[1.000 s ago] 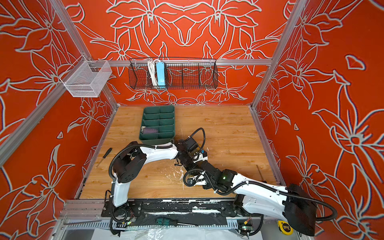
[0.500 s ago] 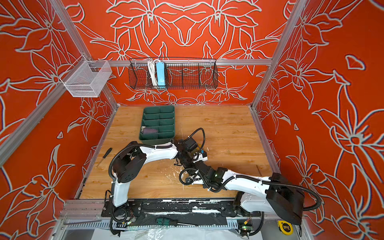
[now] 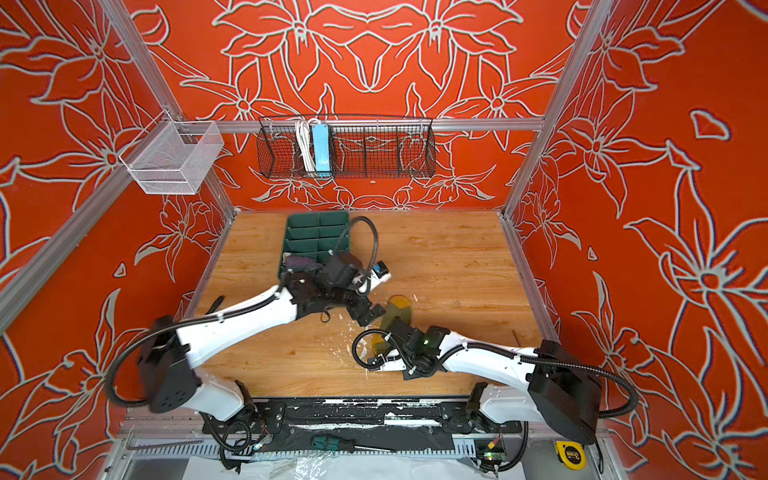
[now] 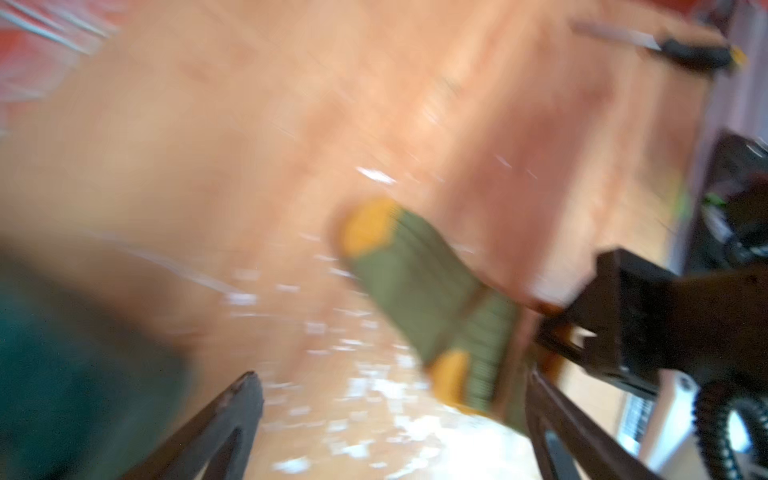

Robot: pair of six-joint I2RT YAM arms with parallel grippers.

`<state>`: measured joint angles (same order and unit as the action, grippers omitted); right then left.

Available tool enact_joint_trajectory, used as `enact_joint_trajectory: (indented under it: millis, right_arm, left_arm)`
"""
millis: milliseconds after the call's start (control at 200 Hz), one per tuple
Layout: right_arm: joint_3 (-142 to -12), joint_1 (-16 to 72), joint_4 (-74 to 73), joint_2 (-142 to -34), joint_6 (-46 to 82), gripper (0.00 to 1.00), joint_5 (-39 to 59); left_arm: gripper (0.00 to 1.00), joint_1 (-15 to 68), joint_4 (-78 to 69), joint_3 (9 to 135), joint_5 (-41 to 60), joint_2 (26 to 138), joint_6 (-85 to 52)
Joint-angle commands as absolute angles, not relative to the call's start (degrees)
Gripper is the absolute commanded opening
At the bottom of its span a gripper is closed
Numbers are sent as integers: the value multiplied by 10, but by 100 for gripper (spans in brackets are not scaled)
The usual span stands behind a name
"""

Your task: Roll the socks

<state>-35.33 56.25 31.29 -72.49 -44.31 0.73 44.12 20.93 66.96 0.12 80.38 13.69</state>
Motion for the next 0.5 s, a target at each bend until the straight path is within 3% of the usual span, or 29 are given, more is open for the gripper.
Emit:
enact_joint_trajectory:
  millis: [0, 140, 380, 435, 495]
  right_arm:
    - [-363, 556, 390, -759, -438, 0, 93]
    - [-395, 531, 410, -796, -433, 0, 155]
    - [-466, 473, 471, -868, -426, 0, 241]
    - [-479, 464, 479, -885, -423, 0, 246]
    - [-487, 454, 485, -902, -421, 0, 250]
  left_arm:
    - [97, 392, 124, 608, -169, 695, 254]
    - [97, 352, 103, 551, -122, 533, 367]
    - [99, 358, 282, 550, 236, 437, 480]
    - [100, 385, 286, 538, 243, 437, 481]
    - [99, 444, 294, 525, 185, 446, 500]
